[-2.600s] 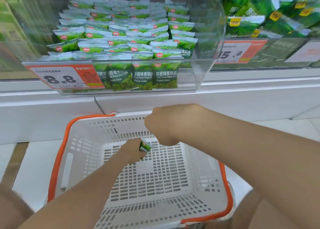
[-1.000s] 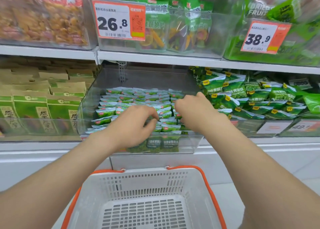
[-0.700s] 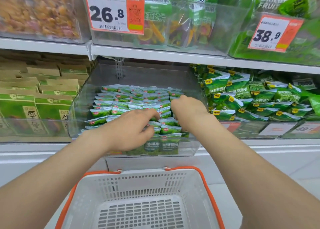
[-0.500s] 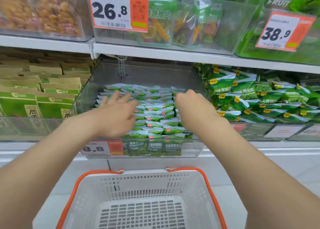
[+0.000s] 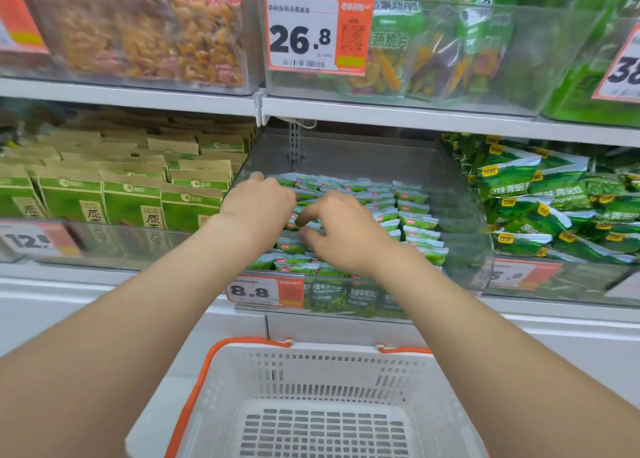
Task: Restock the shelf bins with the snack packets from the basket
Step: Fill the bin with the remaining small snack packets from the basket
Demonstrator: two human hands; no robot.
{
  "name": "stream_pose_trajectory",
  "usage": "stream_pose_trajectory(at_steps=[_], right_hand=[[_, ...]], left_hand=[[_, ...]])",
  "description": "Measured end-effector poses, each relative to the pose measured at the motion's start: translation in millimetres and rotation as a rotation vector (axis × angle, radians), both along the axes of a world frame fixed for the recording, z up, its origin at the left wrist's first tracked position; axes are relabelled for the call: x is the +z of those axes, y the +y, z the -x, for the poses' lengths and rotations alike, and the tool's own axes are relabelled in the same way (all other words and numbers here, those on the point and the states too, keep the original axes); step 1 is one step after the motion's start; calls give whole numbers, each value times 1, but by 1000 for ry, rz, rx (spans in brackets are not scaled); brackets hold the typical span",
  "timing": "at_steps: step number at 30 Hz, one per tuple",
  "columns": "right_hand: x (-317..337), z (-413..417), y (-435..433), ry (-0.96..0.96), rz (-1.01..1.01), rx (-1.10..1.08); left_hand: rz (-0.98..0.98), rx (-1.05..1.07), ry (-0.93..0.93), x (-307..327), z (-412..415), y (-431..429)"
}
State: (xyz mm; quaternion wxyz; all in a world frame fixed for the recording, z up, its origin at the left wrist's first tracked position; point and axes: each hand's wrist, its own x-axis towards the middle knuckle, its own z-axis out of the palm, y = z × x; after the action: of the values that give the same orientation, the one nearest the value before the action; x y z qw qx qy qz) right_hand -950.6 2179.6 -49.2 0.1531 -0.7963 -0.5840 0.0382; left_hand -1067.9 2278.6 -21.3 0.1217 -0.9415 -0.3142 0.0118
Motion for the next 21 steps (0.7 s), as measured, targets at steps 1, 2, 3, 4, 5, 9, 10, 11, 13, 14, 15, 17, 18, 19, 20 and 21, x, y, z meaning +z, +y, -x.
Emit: stream_pose_trajectory(at_steps=[1,2,3,4,5,9,10,11,13,14,15,17,18,19,20,21], right_hand=[[0,3,5,-22,5,-23],[-2,5,9,-32,14,-40],[-2,7,13,-39,25,-53],[-3,8,16,-42,34,-68],[-2,8,20,-42,32,-85],[1,11,34,32,16,-85],[1,12,36,50,11,-76],[1,13,39,60,6,-68],[-1,16,45,62,5,-66],[-2,19,49,59,12,-74],[-2,23,53,54,20,-88],[-1,30,60,31,51,-125],[1,32,64,4,72,-147],[2,32,68,-22,90,-171],[2,31,71,-34,104,-191],[1,30,74,-40,118,-206]], left_hand=[[1,0,-22,0,0,1],[0,2,-51,0,1,1],[-3,2,-91,0,1,1],[-1,2,-137,1,1,1],[6,1,-178,4,2,-1],[5,-30,-312,15,19,-3],[-41,-49,-361,16,26,-2],[-86,-62,-412,16,33,-2],[-90,-25,-534,14,47,-2],[-63,25,-569,12,53,0],[-35,72,-577,11,58,1],[17,105,-588,10,66,5],[39,100,-609,10,69,7],[55,90,-627,12,70,9],[73,81,-626,13,71,9],[89,70,-614,14,72,10]])
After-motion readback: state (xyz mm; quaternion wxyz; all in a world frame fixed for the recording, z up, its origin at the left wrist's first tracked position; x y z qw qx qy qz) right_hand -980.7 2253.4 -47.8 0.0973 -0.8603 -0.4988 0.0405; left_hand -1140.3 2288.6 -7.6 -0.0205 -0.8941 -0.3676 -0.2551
